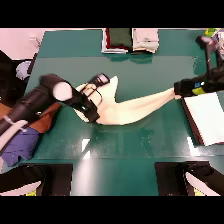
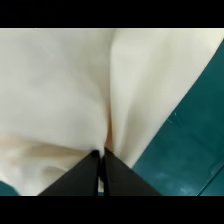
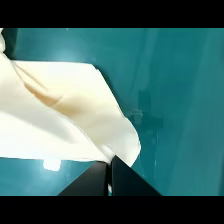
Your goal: Fold the shirts.
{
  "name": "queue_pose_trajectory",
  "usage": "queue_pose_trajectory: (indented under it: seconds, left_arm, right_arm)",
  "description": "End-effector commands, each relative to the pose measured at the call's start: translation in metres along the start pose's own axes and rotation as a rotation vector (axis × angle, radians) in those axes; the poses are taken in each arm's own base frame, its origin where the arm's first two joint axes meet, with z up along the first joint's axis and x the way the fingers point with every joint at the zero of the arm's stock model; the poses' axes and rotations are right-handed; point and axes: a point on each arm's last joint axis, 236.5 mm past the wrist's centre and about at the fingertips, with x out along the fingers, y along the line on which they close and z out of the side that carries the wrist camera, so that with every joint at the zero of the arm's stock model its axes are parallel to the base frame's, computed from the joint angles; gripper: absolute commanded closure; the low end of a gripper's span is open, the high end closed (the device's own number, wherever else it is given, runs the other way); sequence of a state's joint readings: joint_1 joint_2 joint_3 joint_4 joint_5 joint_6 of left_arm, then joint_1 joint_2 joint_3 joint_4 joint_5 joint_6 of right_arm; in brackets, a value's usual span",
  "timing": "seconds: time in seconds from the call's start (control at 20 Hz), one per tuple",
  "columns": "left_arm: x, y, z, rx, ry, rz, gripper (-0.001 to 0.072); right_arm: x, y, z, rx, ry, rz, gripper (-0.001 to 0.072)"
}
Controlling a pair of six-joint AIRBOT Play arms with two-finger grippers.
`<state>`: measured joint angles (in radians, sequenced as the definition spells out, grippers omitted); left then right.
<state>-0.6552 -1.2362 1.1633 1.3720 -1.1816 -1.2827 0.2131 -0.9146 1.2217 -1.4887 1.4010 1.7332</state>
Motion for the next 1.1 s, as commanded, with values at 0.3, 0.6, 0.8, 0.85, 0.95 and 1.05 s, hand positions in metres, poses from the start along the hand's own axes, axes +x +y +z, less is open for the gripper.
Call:
queue_pose_trajectory:
  seconds: [0.3, 0.6, 0.8, 0.85, 0.95, 1.05]
  left_arm:
    - [-0.044, 0.049, 0.023, -0.181, -0.104, 0.055, 0.0166]
    - [-0.086, 0.199, -0.009, -0.466, -0.16, 0.292, 0.0166]
    - [-0.011, 0.234, -0.047, -0.586, 0.011, 0.234, 0.0166]
    - [0.007, 0.239, -0.052, -0.6, 0.037, 0.223, 0.0166]
    - [0.03, 0.246, -0.055, -0.628, 0.054, 0.217, 0.0166]
    - [0.043, 0.252, -0.055, -0.64, 0.049, 0.221, 0.0167]
  right_arm:
    - [0.032, -0.007, -0.026, 0.018, 0.06, -0.007, 0.0698]
    - [0.032, -0.005, -0.02, 0.018, 0.033, -0.003, 0.0698]
    - [0.032, -0.005, -0.019, 0.025, 0.028, -0.002, 0.0698]
    - [0.032, -0.005, -0.019, 0.025, 0.028, -0.002, 0.0697]
    - [0.032, -0.005, -0.019, 0.025, 0.03, -0.002, 0.0698]
    - [0.033, -0.005, -0.019, 0.036, 0.029, -0.002, 0.0697]
